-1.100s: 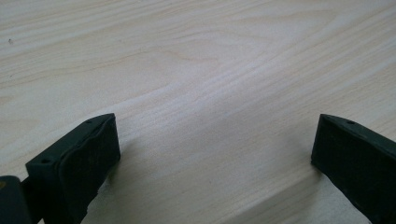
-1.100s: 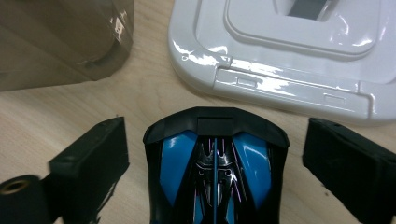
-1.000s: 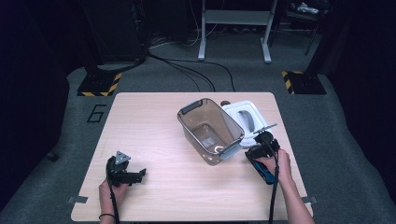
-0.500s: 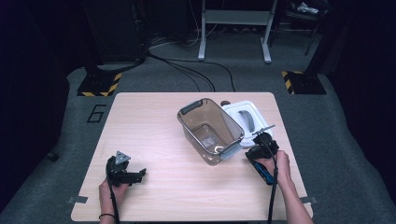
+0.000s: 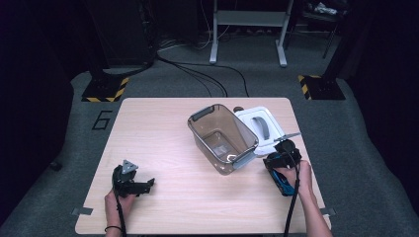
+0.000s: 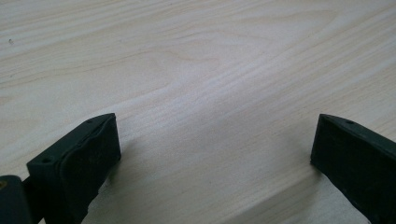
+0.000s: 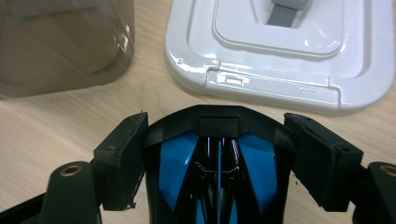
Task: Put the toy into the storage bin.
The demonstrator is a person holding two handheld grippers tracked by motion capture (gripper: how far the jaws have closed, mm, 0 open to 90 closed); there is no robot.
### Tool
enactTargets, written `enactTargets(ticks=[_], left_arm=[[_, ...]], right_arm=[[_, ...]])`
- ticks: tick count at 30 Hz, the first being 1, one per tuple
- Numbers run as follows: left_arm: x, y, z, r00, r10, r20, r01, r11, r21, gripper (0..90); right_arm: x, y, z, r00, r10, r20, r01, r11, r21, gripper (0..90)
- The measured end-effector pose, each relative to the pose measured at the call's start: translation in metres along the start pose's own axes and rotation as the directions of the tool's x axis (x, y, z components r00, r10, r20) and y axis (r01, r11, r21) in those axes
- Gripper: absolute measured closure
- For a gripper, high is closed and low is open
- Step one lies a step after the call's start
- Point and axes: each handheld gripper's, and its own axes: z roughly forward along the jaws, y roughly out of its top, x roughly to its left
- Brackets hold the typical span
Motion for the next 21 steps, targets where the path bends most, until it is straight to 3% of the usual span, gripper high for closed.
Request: enactTargets(ticks=[12, 18, 21], left_arm=[[0.0, 0.0, -0.001, 1.0, 0.003, 0.0, -0.003, 0.9999, 0.01, 1.5], [0.0, 0.0, 0.0, 1.0, 0.004, -0.006, -0.004, 1.0, -0.005, 1.7], [0.0, 0.0, -0.001, 1.0, 0.006, 0.002, -0.006, 0.9999, 0.013, 1.7]], right_arm=[[-0.006, 0.007, -0.037, 0.9991, 0.025, -0.033, -0.027, 0.996, -0.081, 24.2], [-0.003, 0.01, -0.057, 0.9994, 0.027, -0.02, -0.03, 0.99, -0.135, 24.3], [-0.005, 0.012, -0.063, 0.9994, 0.03, -0.016, -0.032, 0.987, -0.157, 24.3]])
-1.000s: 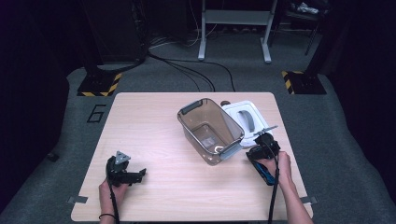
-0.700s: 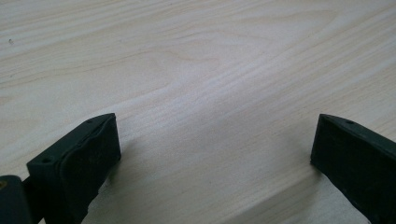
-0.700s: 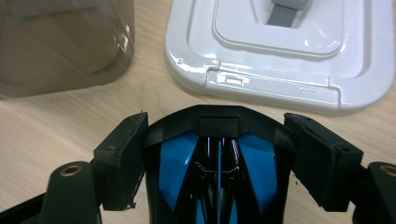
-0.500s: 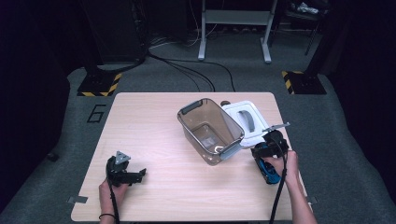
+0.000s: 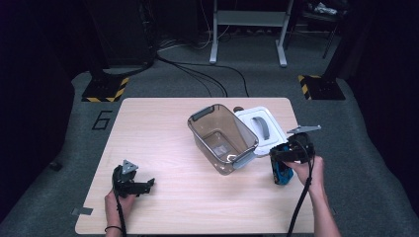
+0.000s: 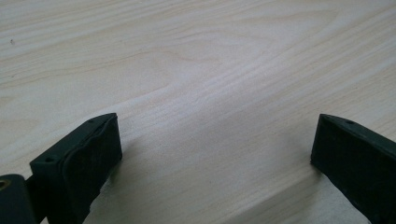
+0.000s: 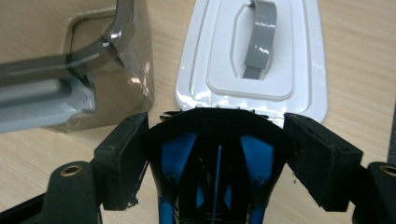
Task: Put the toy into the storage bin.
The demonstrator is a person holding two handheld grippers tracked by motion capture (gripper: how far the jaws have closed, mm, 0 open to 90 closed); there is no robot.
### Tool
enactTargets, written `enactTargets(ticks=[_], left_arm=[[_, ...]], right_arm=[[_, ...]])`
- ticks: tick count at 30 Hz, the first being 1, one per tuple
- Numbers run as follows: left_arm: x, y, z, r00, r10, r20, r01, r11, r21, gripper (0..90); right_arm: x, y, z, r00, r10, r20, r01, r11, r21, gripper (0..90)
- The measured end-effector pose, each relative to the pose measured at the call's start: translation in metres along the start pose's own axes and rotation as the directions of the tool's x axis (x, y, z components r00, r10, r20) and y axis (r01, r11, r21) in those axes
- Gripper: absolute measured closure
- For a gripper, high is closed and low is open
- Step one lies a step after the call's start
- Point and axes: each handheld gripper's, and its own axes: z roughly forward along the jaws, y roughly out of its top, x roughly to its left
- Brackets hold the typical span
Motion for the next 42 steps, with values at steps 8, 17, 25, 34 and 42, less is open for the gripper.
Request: enactTargets(ticks=[8, 17, 25, 34, 42], left_arm=[[-0.001, -0.001, 0.001, 1.0, -0.003, -0.007, 0.003, 0.9998, -0.019, 1.8], [0.0, -0.001, 0.001, 1.0, -0.002, -0.008, 0.002, 0.9998, -0.018, 1.8], [0.0, 0.0, 0.0, 1.0, 0.0, -0.003, 0.0, 1.0, -0.006, 1.7], [0.0, 0.0, 0.0, 1.0, 0.0, -0.003, 0.0, 1.0, -0.005, 1.7], [-0.001, -0.001, 0.001, 1.0, -0.007, -0.005, 0.007, 0.9999, -0.015, 1.7]], right_arm=[[-0.002, 0.016, -0.004, 0.9994, -0.008, 0.034, 0.009, 1.0, -0.025, 24.2], [-0.001, 0.034, -0.002, 0.9989, -0.01, 0.047, 0.011, 0.999, -0.034, 24.2], [0.0, 0.052, -0.003, 0.9973, -0.026, 0.068, 0.029, 0.999, -0.046, 24.2], [-0.001, 0.067, -0.003, 0.9951, -0.044, 0.088, 0.049, 0.997, -0.055, 24.2], [-0.004, 0.076, 0.001, 0.9946, -0.046, 0.093, 0.052, 0.997, -0.054, 24.2]])
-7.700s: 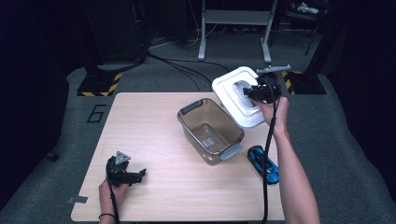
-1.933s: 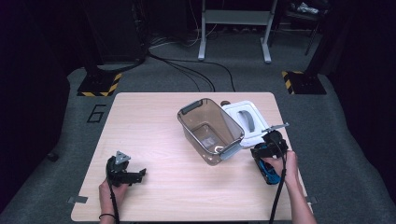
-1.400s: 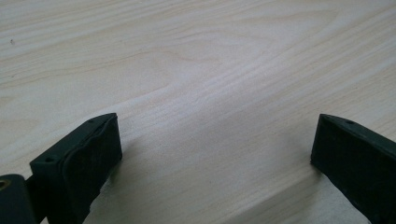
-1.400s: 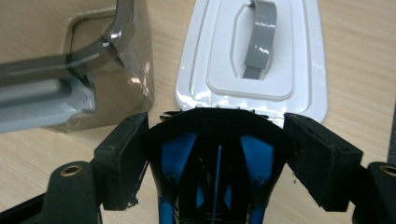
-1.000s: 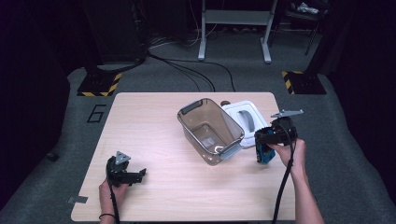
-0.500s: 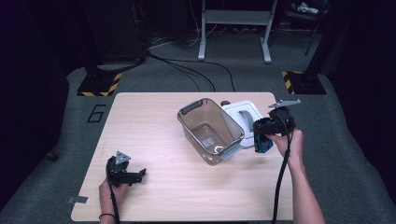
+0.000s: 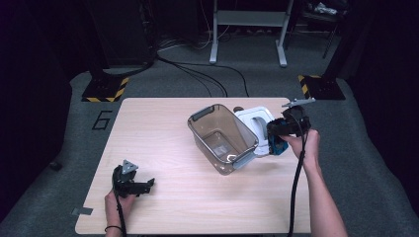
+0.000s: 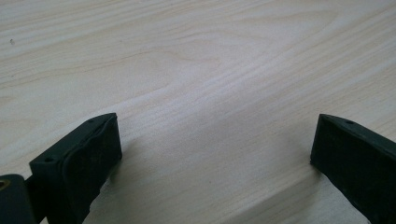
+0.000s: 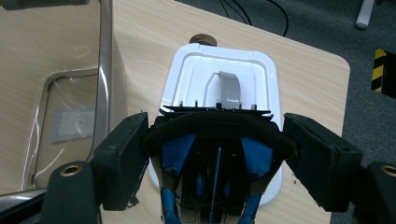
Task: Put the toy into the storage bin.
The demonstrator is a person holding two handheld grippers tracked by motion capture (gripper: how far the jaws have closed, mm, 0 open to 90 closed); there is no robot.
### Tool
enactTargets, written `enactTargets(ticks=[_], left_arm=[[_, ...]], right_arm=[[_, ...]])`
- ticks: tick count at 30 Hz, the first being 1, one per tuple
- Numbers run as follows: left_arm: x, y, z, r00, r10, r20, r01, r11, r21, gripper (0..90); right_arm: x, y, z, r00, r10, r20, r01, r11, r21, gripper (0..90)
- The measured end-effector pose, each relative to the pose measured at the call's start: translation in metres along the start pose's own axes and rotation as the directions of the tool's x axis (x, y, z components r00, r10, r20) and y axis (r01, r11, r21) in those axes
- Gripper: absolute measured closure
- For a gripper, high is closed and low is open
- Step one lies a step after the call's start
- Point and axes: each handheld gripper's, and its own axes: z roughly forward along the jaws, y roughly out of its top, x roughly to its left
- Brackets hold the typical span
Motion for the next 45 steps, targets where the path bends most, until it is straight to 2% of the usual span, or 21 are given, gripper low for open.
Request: enactTargets(ticks=[1, 3, 8, 15, 20, 24, 31, 39, 41, 42, 45], left_arm=[[0.0, 0.0, 0.0, 1.0, 0.0, 0.0, 0.0, 1.0, -0.001, 1.7], [0.0, 0.0, 0.0, 1.0, 0.001, 0.0, -0.001, 1.0, -0.001, 1.8], [0.0, 0.0, 0.0, 1.0, 0.001, 0.0, -0.001, 1.0, -0.001, 1.8], [0.0, 0.0, 0.0, 1.0, 0.0, 0.001, 0.0, 1.0, -0.001, 1.8], [0.0, 0.0, 0.0, 1.0, 0.0, 0.001, 0.0, 1.0, -0.001, 1.8], [0.0, 0.0, 0.0, 1.0, 0.001, 0.001, -0.001, 1.0, -0.001, 1.8], [0.0, 0.0, 0.0, 1.0, 0.0, 0.0, 0.0, 1.0, -0.001, 1.8], [0.0, 0.0, 0.0, 1.0, 0.001, 0.0, -0.001, 1.0, -0.001, 1.8], [0.0, 0.0, -0.001, 1.0, 0.005, 0.003, -0.005, 0.9999, 0.011, 1.9], [0.0, 0.0, 0.0, 1.0, 0.003, -0.001, -0.003, 1.0, -0.004, 1.9], [0.0, 0.0, 0.0, 1.0, 0.004, -0.002, -0.004, 1.0, -0.003, 1.9]], right_arm=[[0.0, 0.002, 0.001, 0.9999, 0.015, -0.001, -0.015, 1.0, 0.004, 24.2], [0.0, 0.004, 0.003, 1.0, 0.003, -0.002, -0.003, 1.0, 0.001, 24.2], [0.003, 0.01, 0.004, 0.9999, 0.012, 0.001, -0.012, 1.0, -0.002, 24.2], [0.008, 0.021, 0.005, 0.9998, -0.016, 0.013, 0.017, 1.0, -0.026, 24.2], [0.011, 0.027, 0.005, 0.9997, -0.015, 0.018, 0.015, 1.0, -0.028, 24.2], [0.012, 0.034, 0.003, 0.9995, -0.019, 0.025, 0.02, 0.999, -0.038, 24.2], [0.017, 0.05, -0.005, 0.9977, -0.052, 0.043, 0.055, 0.996, -0.064, 24.2], [0.022, 0.06, -0.011, 0.9965, -0.067, 0.05, 0.072, 0.994, -0.088, 24.2], [0.024, 0.063, -0.013, 0.9959, -0.074, 0.053, 0.079, 0.992, -0.097, 24.2], [0.025, 0.065, -0.014, 0.9957, -0.077, 0.051, 0.082, 0.992, -0.099, 24.2], [0.03, 0.071, -0.019, 0.9956, -0.081, 0.047, 0.086, 0.989, -0.117, 24.2]])
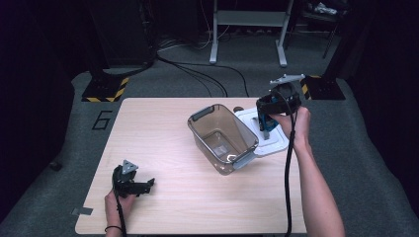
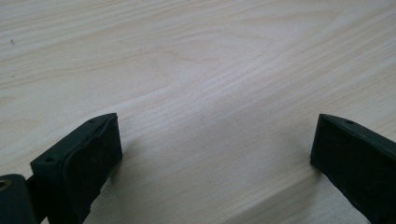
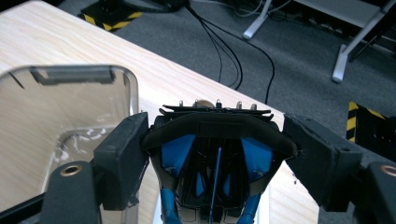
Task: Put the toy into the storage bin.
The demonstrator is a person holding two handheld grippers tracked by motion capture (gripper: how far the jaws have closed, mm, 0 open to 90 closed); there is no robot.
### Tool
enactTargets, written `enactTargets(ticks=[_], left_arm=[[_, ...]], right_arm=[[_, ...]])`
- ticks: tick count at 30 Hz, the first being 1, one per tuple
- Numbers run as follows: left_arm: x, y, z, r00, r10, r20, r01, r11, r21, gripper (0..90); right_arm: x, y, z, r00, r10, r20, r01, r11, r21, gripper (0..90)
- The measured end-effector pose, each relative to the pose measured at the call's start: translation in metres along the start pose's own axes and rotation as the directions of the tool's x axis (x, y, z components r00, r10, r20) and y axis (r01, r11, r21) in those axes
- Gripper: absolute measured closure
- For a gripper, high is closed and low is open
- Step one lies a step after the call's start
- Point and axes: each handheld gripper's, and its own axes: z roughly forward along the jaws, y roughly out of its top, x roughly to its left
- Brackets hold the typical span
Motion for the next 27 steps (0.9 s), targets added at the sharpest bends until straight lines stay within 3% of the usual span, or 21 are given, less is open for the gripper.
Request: enactTargets(ticks=[12, 27], left_arm=[[0.0, 0.0, 0.0, 1.0, -0.001, 0.0, 0.001, 1.0, -0.001, 2.0], [0.0, 0.0, 0.0, 1.0, -0.001, 0.0, 0.001, 1.0, 0.0, 2.0]], right_arm=[[0.01, 0.016, -0.007, 0.9993, -0.035, -0.014, 0.034, 0.999, -0.041, 24.2], [0.037, 0.035, -0.014, 0.9959, -0.06, -0.068, 0.054, 0.994, -0.093, 24.2]])
